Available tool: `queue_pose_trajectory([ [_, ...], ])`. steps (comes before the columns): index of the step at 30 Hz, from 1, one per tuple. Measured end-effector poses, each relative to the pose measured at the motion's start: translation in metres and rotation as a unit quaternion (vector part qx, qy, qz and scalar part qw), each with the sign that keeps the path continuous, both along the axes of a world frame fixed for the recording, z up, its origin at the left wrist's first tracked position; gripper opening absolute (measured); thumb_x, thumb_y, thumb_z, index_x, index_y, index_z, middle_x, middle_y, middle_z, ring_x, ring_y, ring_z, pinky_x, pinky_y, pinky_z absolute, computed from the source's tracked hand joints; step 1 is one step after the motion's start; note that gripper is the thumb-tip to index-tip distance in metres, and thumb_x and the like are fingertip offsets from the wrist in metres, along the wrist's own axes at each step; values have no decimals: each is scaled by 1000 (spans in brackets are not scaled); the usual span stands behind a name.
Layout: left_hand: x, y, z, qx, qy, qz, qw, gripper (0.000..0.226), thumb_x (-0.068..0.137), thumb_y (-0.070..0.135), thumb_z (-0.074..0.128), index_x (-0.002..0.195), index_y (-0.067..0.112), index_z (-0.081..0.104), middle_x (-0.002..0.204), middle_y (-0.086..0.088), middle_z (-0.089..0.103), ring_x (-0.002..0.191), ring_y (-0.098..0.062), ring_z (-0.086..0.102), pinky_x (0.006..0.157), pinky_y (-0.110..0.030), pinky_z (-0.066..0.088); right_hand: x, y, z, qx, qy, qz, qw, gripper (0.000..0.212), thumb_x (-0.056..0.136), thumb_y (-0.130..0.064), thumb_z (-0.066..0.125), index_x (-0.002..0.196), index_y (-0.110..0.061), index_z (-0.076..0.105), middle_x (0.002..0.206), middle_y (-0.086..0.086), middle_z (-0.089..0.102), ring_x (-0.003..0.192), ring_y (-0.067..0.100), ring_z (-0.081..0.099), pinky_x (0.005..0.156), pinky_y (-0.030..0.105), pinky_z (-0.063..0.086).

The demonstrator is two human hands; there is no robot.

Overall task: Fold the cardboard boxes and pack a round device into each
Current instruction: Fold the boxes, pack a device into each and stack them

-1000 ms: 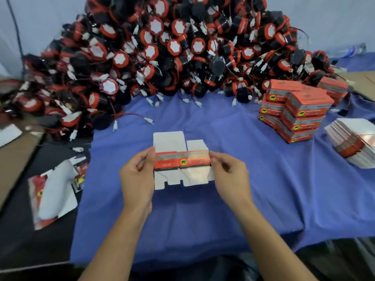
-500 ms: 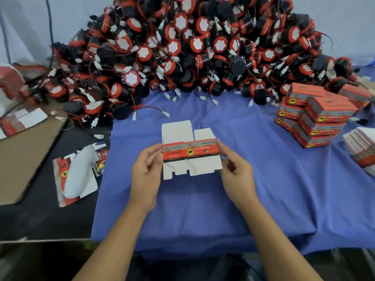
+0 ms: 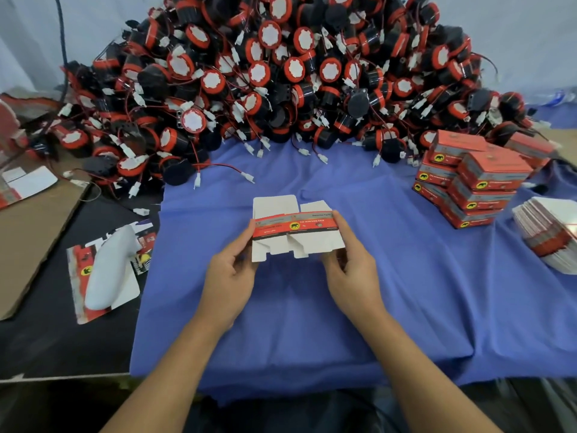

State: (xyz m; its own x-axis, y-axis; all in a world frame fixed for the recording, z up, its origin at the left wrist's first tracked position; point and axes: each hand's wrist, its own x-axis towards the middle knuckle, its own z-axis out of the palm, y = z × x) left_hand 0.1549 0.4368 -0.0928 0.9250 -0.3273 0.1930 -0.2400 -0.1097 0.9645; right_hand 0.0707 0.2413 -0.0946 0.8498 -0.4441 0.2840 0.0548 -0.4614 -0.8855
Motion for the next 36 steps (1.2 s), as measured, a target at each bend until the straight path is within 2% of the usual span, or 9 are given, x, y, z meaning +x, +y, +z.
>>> queue_pose_trajectory([
  [6, -5, -4, -1, 98, -109, -45, 988, 78, 92, -19, 52, 150, 32, 42, 141, 24, 50, 128, 20, 45, 104, -4, 35, 2, 4, 3, -4, 4, 35, 999, 66, 100, -22, 64, 151, -53, 36, 131, -25, 62, 113, 2, 65, 87, 12, 51],
  [11, -7, -7, 1, 110, -100, -79, 986, 77, 101, -2, 56, 155, 42, 27, 145, 23, 48, 130, 13, 45, 104, -9, 39, 0, 7, 6, -20, -30, 53, 998, 78, 92, -24, 72, 148, -61, 30, 129, -28, 62, 108, 1, 66, 81, 6, 49],
  [15, -2, -8, 1, 69, -49, 9, 996, 86, 104, 10, 56, 163, 29, -3, 132, 58, 28, 130, 25, 29, 107, -12, 31, 3, 6, 2, -28, -12, 37, 999, 70, 96, -32, 68, 151, -58, 32, 116, -20, 66, 89, 9, 66, 71, 12, 50],
  [17, 0, -4, -1, 67, -30, 22, 997, 86, 104, 15, 57, 164, 28, -2, 133, 60, 22, 132, 27, 24, 113, -18, 29, 3, 5, -1, -32, -12, 38, 999, 65, 98, -33, 67, 149, -58, 36, 108, -20, 66, 80, 10, 63, 66, 10, 47],
  [22, -3, -4, 1, 67, -40, -9, 997, 81, 99, 17, 67, 164, 27, 19, 141, 27, 55, 134, 3, 49, 107, -18, 42, 4, 4, -8, -26, -11, 28, 999, 73, 97, -32, 69, 153, -58, 29, 96, -17, 61, 72, 9, 56, 65, 11, 46],
  [25, -2, -3, -4, 54, -51, -16, 997, 84, 94, 10, 73, 157, 39, 25, 130, 46, 53, 123, 18, 51, 92, 0, 39, 5, 4, -8, -29, -11, 29, 999, 74, 94, -42, 68, 151, -63, 26, 95, -17, 60, 71, 10, 55, 65, 12, 46],
  [29, 0, 1, -8, 62, -36, -41, 997, 100, 93, 13, 75, 157, 45, 6, 148, 42, 40, 133, 16, 45, 99, -5, 40, 4, 3, -8, -85, 18, 49, 995, 71, 95, -45, 66, 154, -57, 28, 102, -20, 58, 85, 8, 60, 73, 19, 51],
  [32, -1, -5, -11, 112, -71, -73, 988, 89, 95, 16, 68, 163, 36, 15, 140, 38, 52, 125, 6, 57, 97, -12, 48, 4, 10, -9, -196, 36, 93, 976, 67, 96, -52, 55, 157, -46, 29, 116, -22, 52, 93, 6, 59, 84, 30, 53],
  [36, -4, -5, -7, 66, -84, -74, 991, 105, 95, 5, 66, 160, 50, -3, 148, 31, 49, 130, 3, 56, 101, -16, 48, 4, 10, -6, -107, 15, 54, 993, 56, 101, -49, 57, 154, -44, 39, 113, -24, 54, 92, 8, 61, 76, 16, 49],
])
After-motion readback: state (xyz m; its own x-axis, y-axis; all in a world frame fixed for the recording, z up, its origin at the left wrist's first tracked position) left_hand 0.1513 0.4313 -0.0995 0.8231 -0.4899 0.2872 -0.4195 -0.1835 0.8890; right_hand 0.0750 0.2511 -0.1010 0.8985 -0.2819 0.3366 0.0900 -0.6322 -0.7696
